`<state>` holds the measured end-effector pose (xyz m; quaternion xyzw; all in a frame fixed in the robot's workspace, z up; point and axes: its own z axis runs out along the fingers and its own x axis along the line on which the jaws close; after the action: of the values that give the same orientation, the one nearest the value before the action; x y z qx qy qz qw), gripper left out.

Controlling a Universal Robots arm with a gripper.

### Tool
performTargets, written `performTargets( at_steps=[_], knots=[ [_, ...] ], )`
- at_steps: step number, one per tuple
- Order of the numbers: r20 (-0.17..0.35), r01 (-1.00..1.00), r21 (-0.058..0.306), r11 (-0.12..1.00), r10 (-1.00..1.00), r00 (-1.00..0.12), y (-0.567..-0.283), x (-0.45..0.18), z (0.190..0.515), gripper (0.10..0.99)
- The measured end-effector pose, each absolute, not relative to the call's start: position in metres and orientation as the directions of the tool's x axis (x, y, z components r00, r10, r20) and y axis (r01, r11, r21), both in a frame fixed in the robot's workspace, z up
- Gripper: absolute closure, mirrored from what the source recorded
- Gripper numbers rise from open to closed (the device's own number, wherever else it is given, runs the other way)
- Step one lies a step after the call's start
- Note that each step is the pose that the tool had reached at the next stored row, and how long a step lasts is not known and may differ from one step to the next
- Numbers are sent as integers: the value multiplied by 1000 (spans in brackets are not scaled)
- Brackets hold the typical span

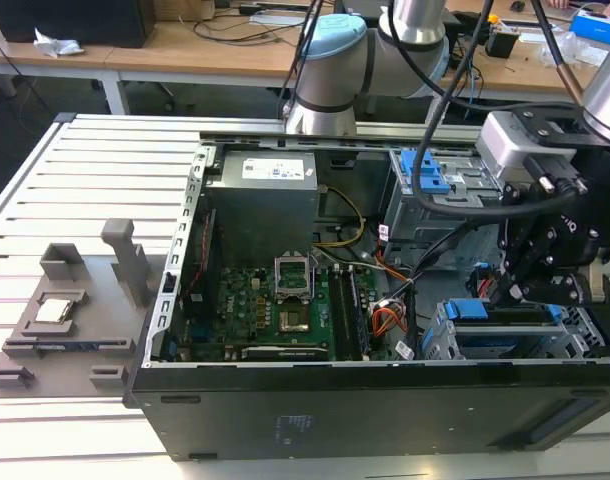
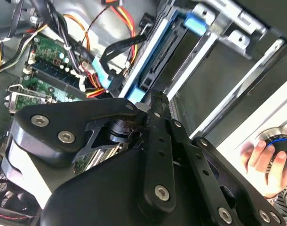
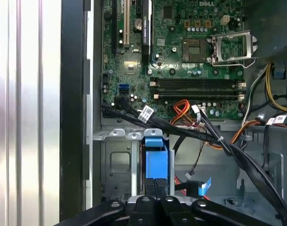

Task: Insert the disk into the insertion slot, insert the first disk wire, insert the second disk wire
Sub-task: 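Insert the disk into the insertion slot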

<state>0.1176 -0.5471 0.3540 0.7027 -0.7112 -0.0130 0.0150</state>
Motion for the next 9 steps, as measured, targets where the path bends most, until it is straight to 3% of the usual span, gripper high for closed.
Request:
performTargets(
  at_steps=[9],
  knots=[
    [3, -999, 40, 12, -1000, -12, -547, 136, 353, 980]
  ],
)
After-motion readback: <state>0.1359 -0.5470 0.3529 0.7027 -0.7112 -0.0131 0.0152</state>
